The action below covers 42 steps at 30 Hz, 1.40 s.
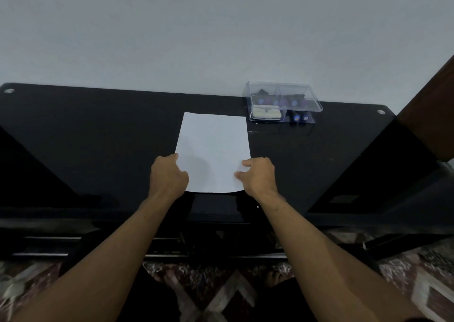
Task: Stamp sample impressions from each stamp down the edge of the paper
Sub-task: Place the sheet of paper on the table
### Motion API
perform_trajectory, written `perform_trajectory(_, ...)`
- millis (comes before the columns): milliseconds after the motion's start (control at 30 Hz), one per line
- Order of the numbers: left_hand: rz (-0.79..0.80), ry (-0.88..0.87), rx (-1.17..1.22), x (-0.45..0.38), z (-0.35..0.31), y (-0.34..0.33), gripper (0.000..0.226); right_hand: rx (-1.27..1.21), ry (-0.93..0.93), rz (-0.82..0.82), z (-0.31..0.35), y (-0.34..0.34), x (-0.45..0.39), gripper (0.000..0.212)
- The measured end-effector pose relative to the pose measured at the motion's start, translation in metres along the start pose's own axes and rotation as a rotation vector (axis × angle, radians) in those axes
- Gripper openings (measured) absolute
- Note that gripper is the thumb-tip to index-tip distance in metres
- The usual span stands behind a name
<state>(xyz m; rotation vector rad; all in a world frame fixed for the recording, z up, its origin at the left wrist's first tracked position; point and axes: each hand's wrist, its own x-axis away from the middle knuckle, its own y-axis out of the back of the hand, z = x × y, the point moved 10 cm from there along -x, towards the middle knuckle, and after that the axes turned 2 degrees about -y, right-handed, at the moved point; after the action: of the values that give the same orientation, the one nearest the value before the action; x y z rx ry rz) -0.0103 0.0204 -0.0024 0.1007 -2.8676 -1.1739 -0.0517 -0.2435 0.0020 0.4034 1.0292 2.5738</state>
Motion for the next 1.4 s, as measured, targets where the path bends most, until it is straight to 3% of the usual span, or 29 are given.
perform_trajectory(67,-0.025,-0.014,-0.018,0.008,0.002,0.004,0.007,0.013,0.015,0.001,-0.001,0.000,0.010,0.048)
perform_trajectory(100,-0.033,-0.014,-0.016,0.010,0.003,0.006,0.006,0.015,0.018,0.000,-0.002,0.000,0.014,0.048)
perform_trajectory(300,-0.026,0.027,0.027,0.016,0.016,0.008,0.009,0.044,0.048,-0.018,0.001,0.004,0.035,0.046)
perform_trajectory(433,-0.005,0.030,0.020,0.017,0.019,0.008,0.027,0.083,0.053,-0.026,0.001,0.006,0.039,0.045)
perform_trajectory(633,0.021,-0.004,-0.059,0.014,0.023,0.006,0.007,0.227,0.083,-0.048,0.002,0.008,0.043,0.042)
perform_trajectory(767,0.086,-0.156,-0.189,0.024,-0.001,-0.002,0.045,0.346,0.162,-0.040,0.012,0.004,0.044,0.031)
perform_trajectory(900,0.120,-0.235,-0.301,0.032,-0.008,-0.007,0.035,0.440,0.219,-0.019,0.015,0.001,0.045,0.032)
perform_trajectory(1167,0.121,-0.261,-0.399,0.012,-0.030,-0.005,0.056,0.394,0.257,-0.004,0.017,0.021,0.023,0.055)
perform_trajectory(1400,0.103,-0.328,-0.167,-0.031,-0.105,-0.039,0.065,0.200,0.193,-0.067,0.009,0.078,-0.045,0.070)
